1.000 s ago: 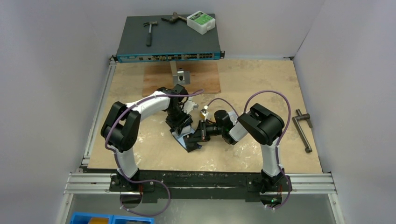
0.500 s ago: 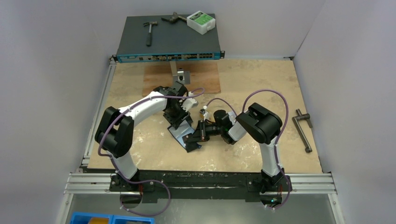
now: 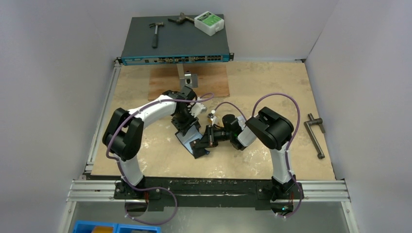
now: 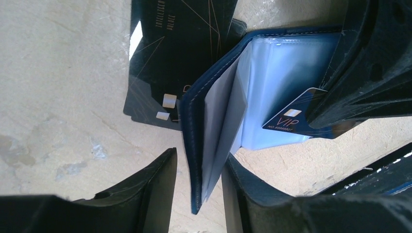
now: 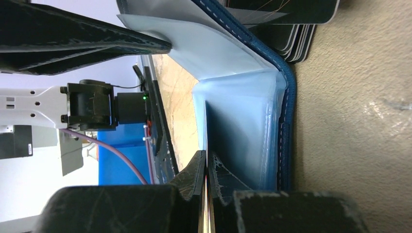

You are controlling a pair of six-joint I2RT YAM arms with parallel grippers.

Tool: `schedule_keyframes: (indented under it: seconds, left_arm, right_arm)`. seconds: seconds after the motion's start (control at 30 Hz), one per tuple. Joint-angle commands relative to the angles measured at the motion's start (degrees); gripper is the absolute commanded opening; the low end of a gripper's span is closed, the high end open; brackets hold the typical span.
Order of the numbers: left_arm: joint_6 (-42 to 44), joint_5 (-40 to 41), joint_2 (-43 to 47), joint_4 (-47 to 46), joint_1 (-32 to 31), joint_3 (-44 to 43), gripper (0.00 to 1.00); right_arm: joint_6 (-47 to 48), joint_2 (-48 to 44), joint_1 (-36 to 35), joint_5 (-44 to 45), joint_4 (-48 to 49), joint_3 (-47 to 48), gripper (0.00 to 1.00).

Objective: Put the credit cards into the card holder
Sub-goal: Open the card holder at the center of the board.

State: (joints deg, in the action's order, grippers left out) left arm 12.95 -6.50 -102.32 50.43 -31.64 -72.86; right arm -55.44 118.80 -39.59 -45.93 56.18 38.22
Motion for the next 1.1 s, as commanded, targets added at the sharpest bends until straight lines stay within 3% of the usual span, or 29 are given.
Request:
schedule_keyframes:
  seconds: [0.0, 0.23, 0.5, 0.77, 1.07]
  left_arm:
    - [-1.4, -2.2, -2.2, 0.3, 0.1, -2.6, 0.36]
    - [-4.2, -5.9, -4.7, 2.1, 3.0, -5.5, 0.24]
    - [-5.6, -23.2, -7.2, 6.4, 6.1, -6.9, 0.0]
    - [-7.3, -26.1, -6.5, 5.2, 6.1, -3.5, 0.0]
    - [-6.1, -23.1, -4.9, 3.6, 6.2, -2.2, 0.0]
  right_arm:
    - [4.1, 1.5, -1.2, 2.8, -3.7, -1.4, 0.0]
    - [4.5, 0.6, -1.2, 2.1, -3.1, -2.6, 0.0]
    - [4.5, -1.9, -0.9, 0.7, -2.3, -4.9, 0.0]
    - [4.0, -6.2, 0.6, -1.1, 0.6, -11.3, 0.0]
    - [2.0, -7.4, 1.7, -2.3, 5.2, -16.9, 0.0]
